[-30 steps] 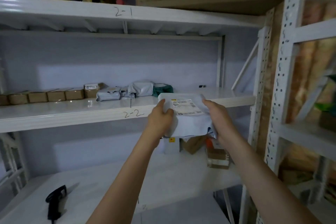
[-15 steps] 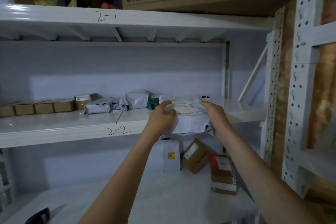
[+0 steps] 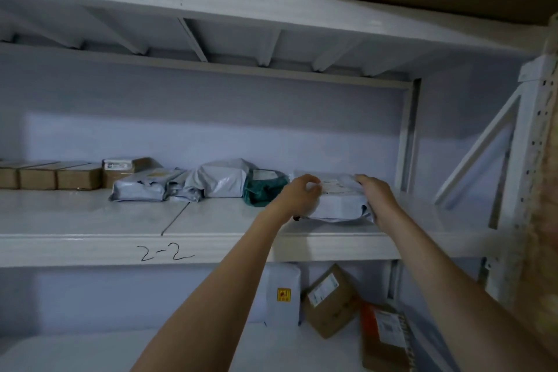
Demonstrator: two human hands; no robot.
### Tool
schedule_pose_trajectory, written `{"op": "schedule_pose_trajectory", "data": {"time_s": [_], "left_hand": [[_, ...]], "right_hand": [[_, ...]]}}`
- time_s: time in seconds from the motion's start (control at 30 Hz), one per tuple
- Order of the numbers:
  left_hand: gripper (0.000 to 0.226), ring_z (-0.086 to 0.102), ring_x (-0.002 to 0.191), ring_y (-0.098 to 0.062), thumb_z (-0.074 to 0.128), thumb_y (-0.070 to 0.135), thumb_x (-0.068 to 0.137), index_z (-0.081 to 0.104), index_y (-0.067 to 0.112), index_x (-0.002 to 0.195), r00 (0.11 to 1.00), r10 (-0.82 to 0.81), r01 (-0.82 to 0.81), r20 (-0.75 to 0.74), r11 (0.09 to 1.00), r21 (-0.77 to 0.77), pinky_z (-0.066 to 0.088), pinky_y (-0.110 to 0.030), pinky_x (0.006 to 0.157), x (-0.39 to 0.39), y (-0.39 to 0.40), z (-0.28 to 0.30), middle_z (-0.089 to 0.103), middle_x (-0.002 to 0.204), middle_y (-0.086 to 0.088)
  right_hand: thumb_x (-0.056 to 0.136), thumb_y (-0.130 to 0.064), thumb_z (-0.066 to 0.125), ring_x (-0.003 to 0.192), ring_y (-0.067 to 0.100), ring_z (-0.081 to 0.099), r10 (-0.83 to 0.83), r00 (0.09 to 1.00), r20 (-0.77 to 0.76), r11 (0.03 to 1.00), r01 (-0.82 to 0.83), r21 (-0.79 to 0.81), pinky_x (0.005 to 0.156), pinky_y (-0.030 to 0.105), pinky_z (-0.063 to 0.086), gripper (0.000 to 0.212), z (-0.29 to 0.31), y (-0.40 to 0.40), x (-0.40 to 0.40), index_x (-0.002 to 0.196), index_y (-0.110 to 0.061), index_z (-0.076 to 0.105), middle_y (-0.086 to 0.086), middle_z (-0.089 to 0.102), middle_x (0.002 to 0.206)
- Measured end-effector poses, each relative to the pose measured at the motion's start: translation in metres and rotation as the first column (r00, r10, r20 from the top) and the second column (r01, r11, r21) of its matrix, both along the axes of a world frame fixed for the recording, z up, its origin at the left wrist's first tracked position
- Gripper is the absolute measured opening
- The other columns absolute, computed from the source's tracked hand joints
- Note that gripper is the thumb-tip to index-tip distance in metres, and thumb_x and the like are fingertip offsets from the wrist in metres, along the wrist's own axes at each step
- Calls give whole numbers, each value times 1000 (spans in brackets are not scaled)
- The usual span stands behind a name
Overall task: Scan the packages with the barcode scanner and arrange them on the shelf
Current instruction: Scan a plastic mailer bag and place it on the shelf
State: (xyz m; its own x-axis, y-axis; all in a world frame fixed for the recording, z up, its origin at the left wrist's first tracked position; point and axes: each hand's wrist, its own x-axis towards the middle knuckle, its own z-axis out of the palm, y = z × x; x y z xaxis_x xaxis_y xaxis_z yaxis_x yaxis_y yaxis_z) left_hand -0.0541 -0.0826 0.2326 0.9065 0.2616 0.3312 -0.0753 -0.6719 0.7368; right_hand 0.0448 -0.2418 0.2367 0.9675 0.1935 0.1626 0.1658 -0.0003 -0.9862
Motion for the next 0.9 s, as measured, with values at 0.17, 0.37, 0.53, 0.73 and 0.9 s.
{"op": "schedule_pose_trajectory", "data": {"time_s": [0.17,0.37,0.53,0.73,0.9], "left_hand": [[49,49,125,-25,48,52,96,52,24,136,988,6,36,-153,962,271,39,-29,94,19,16,-1,46,146,-3],[29,60,95,-12,69,44,86,72,28,110,998,60,-41,-25,877,478,39,-13,70,22,29,1,63,111,6],[33,54,83,-6,74,41,82,73,23,110,990,143,-123,3,837,533,41,-17,75,36,27,0,68,110,4],[27,64,103,-24,68,27,89,74,13,112,976,214,-150,-32,775,614,50,-26,86,66,22,10,69,115,-6],[26,54,116,-31,61,11,91,70,11,116,948,306,-156,-92,696,701,49,-38,97,87,34,22,62,124,-14]], "right_hand": [[100,-39,52,81,21,62,126,990,63,947,-101,-305,82,41,57,36,-6,7,33,115,-8,62,16,63,128],[91,-48,68,124,28,56,404,910,95,613,-192,-766,109,37,44,68,23,-27,49,142,-7,49,8,55,138],[83,-42,78,109,26,64,448,887,109,494,-144,-857,98,32,49,50,23,-30,59,119,-9,65,6,68,117],[92,-38,70,60,20,46,385,908,165,370,12,-929,54,27,33,36,30,-4,71,82,-10,51,5,53,76],[96,-34,65,56,19,45,413,895,170,309,38,-950,49,24,34,29,35,23,82,89,-7,54,5,52,72]]}}
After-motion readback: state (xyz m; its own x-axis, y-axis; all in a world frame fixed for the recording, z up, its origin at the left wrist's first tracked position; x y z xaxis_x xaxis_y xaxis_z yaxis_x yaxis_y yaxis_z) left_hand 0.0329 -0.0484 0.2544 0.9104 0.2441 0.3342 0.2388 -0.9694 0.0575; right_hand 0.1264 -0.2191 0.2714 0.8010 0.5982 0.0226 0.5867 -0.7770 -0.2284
